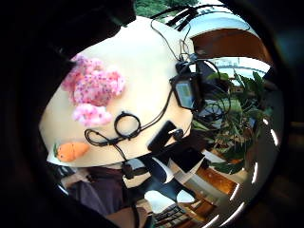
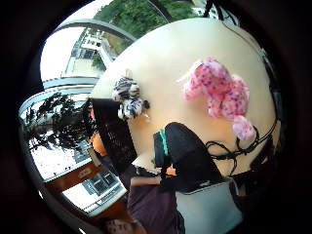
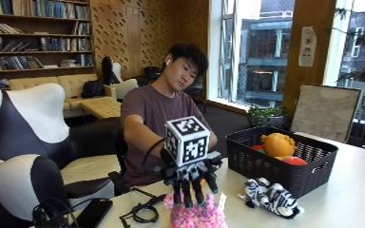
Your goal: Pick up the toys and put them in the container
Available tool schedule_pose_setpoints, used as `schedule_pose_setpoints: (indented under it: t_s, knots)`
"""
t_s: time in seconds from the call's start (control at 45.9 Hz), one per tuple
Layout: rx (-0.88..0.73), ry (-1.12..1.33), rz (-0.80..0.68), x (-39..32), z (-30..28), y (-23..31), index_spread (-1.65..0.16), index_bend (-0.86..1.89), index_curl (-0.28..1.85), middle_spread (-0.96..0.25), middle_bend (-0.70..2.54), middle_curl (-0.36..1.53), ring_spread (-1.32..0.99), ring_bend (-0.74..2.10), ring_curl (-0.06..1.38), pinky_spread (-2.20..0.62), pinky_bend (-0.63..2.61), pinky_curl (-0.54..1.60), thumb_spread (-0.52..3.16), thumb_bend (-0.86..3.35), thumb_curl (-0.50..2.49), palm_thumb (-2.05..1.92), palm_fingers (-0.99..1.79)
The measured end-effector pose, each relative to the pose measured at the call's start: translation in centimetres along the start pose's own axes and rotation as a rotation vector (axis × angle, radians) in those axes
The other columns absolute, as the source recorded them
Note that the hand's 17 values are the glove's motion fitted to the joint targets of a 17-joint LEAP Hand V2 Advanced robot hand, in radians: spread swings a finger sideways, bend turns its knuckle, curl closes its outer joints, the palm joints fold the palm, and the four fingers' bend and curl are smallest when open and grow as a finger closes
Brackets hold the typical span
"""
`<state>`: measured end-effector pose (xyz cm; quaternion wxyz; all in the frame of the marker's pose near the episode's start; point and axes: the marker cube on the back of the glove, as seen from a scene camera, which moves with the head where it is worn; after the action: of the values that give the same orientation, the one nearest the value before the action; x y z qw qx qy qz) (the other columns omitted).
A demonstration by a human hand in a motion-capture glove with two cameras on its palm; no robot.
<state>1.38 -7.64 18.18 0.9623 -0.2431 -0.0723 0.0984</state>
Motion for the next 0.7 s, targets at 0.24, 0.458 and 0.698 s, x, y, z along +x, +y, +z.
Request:
schedule_pose_setpoints:
  t_s: [0.24, 0.458, 0.698]
  knots:
    - [-0.16, -0.108, 0.107, 1.3, 10.2, -3.5, -0.14, 0.02, 0.1, 0.11, 0.17, 0.28, 0.01, 0.62, 0.23, 0.01, 0.93, 0.35, 1.26, 0.01, 0.29, 0.04, -0.23]
    - [0.249, 0.01, 0.111, 0.5, 11.0, -4.7, -0.17, 0.1, 0.02, -0.07, 0.89, 0.49, -0.2, 1.04, 0.29, -0.18, 0.86, 0.27, 1.32, 0.16, 0.37, 0.38, 0.84]
    - [0.274, -0.067, 0.032, -2.1, 4.6, -2.4, -0.26, 0.41, 0.09, -0.18, 1.16, 0.67, -0.32, 1.22, 0.44, -0.32, 0.82, 0.35, 1.05, 0.29, 0.57, 0.7, 1.12]
